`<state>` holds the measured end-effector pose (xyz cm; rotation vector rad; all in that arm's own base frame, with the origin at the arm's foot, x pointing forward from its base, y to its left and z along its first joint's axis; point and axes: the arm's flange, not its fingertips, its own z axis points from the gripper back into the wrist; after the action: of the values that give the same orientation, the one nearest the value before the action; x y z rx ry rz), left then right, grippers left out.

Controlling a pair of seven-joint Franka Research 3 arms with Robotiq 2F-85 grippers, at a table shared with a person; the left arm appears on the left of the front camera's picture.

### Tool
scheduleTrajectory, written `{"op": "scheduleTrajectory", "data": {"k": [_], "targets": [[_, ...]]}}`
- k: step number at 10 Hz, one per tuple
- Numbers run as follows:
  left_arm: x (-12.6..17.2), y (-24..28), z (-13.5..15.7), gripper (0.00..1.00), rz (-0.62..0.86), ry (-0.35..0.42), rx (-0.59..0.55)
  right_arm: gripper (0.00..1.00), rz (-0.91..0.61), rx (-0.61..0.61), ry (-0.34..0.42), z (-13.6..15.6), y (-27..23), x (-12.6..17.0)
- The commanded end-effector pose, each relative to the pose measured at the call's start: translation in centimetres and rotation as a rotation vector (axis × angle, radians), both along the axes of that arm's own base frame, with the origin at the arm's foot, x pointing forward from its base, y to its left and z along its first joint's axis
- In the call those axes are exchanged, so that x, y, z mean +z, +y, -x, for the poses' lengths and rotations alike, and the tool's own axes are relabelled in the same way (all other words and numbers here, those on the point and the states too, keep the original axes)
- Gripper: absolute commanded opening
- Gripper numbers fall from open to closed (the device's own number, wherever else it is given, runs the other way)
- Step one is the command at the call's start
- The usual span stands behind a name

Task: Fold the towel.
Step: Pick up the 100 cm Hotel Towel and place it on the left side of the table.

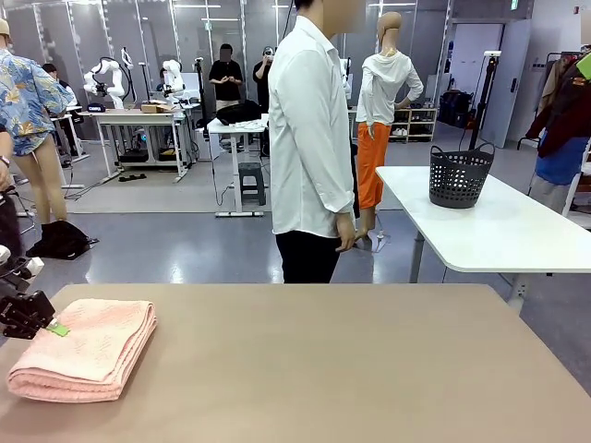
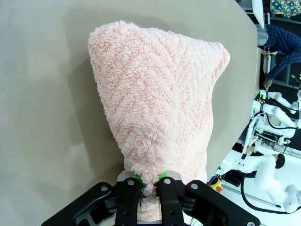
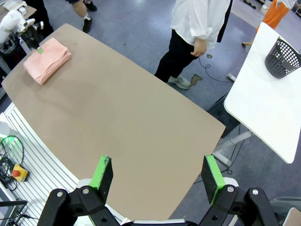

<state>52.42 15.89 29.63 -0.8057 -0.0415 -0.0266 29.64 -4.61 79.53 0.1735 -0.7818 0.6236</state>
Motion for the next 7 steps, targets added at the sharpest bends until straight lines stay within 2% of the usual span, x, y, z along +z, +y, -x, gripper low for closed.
{"op": "scheduleTrajectory", "data": {"k": [1, 2, 3, 4, 5, 7], "targets": [[1.5, 0.7, 0.3, 0.61, 0.002, -0.062, 0.008, 0.95, 0.001, 0.001, 0.000, 0.1, 0.0, 0.1], [2.4, 1.3, 0.6, 0.61, 0.004, -0.079, 0.035, 0.95, 0.001, 0.001, 0.000, 0.1, 0.0, 0.1], [2.8, 1.7, 0.8, 1.00, -0.009, -0.074, 0.055, 0.95, 0.001, 0.001, 0.000, 0.1, 0.0, 0.1], [3.4, 2.0, 1.1, 0.63, -0.014, -0.079, 0.066, 0.95, 0.001, 0.001, 0.000, 0.1, 0.0, 0.1], [4.2, 2.2, 1.6, 1.00, -0.039, -0.097, 0.066, 0.95, 0.001, 0.001, 0.000, 0.1, 0.0, 0.1], [6.8, 3.3, 2.4, 1.00, -0.125, -0.181, 0.113, 0.95, 0.001, 0.001, 0.000, 0.1, 0.0, 0.1]]}}
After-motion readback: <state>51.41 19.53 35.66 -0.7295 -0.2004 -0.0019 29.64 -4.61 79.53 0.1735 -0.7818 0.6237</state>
